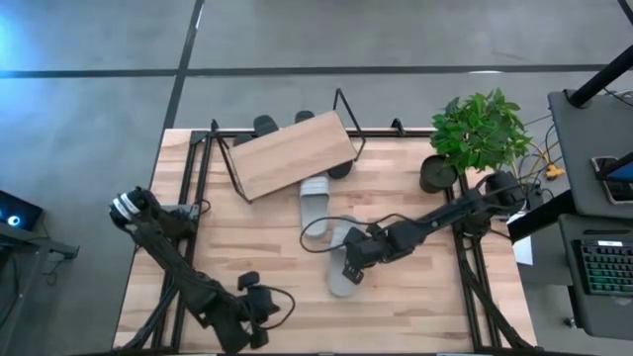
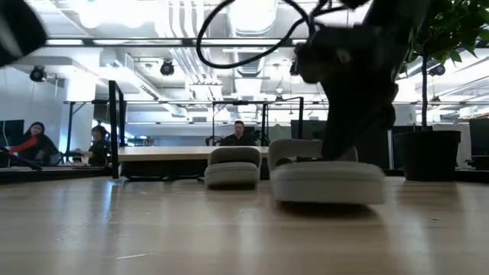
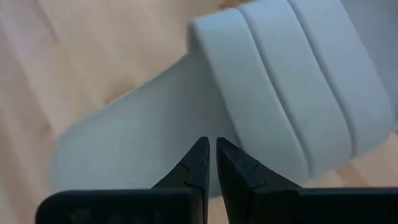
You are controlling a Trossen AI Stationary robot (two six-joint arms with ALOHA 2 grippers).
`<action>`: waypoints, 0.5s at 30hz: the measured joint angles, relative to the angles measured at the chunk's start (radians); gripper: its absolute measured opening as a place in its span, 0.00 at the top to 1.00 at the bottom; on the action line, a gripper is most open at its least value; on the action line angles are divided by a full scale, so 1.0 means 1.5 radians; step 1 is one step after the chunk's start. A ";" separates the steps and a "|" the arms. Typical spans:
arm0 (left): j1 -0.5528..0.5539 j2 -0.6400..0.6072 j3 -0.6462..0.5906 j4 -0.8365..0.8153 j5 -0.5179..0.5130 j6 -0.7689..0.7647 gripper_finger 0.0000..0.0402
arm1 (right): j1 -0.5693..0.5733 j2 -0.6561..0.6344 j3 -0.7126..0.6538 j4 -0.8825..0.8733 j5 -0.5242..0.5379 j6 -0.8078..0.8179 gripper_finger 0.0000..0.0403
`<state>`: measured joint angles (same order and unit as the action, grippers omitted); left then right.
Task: Pick and place slides into the shelf
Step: Move the gray slipper to the top center of the table
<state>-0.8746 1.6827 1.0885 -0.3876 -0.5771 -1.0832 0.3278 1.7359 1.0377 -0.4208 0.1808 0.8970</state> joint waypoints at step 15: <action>-0.011 0.000 -0.006 -0.014 0.001 -0.044 1.00 | -0.153 0.000 -0.004 0.071 0.010 -0.092 0.95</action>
<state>-0.8917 1.6821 1.0794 -0.4080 -0.5762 -1.1496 0.0989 1.7359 1.0317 -0.3143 0.1961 0.7586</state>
